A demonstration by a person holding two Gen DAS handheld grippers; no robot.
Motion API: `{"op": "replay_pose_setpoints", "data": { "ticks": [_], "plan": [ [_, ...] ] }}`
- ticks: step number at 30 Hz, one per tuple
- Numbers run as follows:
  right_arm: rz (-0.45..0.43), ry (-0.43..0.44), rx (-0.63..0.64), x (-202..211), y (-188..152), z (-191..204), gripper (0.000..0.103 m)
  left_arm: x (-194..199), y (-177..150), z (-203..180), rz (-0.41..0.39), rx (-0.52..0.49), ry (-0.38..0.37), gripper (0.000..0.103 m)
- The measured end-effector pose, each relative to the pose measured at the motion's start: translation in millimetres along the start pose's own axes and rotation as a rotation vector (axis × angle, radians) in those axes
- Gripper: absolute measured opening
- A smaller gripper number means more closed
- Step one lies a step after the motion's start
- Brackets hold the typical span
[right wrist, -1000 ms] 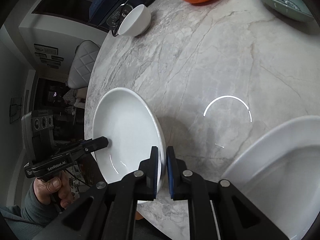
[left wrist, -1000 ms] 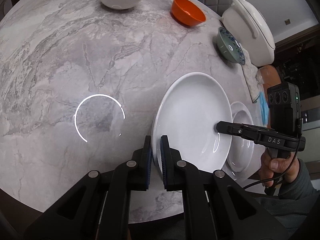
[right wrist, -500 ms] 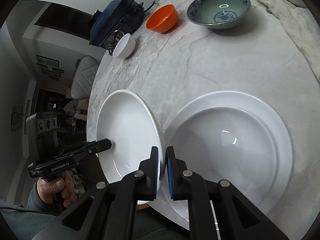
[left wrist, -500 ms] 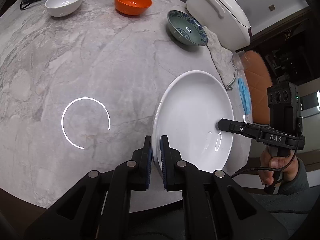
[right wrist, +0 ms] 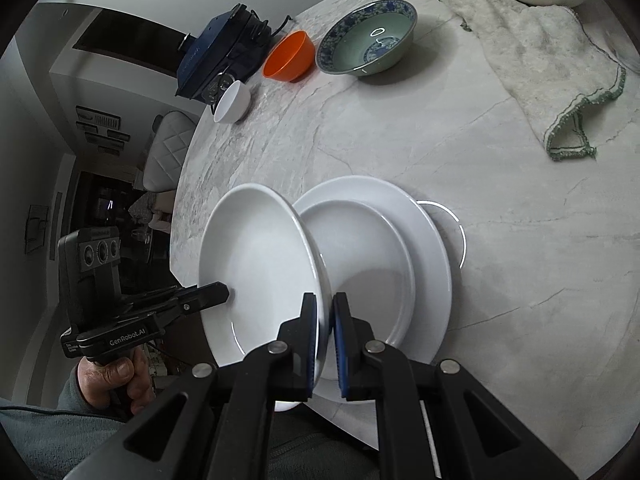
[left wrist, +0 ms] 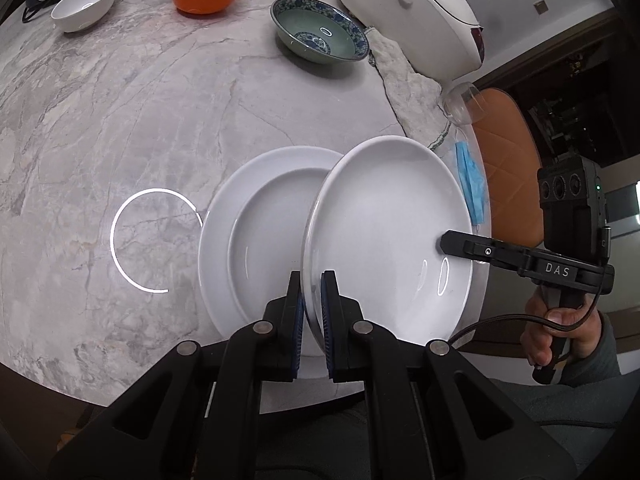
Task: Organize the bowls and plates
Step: 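Lift the deep white plate with both grippers and carry it over the stack, then lower the deep plate onto the plate stack and open both grippers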
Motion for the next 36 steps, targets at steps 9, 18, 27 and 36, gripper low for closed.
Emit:
{"op": "replay_pose_setpoints", "data": {
  "ticks": [9,18,27,36],
  "plan": [
    [0.053,-0.032,-0.004,-23.8,1.0,-20.3,0.011,-42.3,0.1,18.4,0.078,0.027,0.044,0.007],
    [0.122,-0.103,0.020,-62.6,-0.9,-33.1,0.011,-69.6,2.0,34.9,0.132,0.001,0.106,0.007],
    [0.148,-0.157,0.077,-71.4,0.8,-28.6,0.011,-82.5,8.9,51.1,0.155,-0.003,0.130,0.010],
    [0.154,-0.261,0.158,-69.9,-6.0,-20.2,0.011,-77.3,9.7,40.3,0.145,-0.025,0.102,0.035]
  ]
}}
Point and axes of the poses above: each gripper's, at about its wrist camera, not at the fingertips, and x roughly against the way its jaws point, z to its left, y to its top, the point moved 4 cm from there along -x, roughly the way its jaws point, and after that the axes turned 5 degrees about x, right-handed, at the moved point
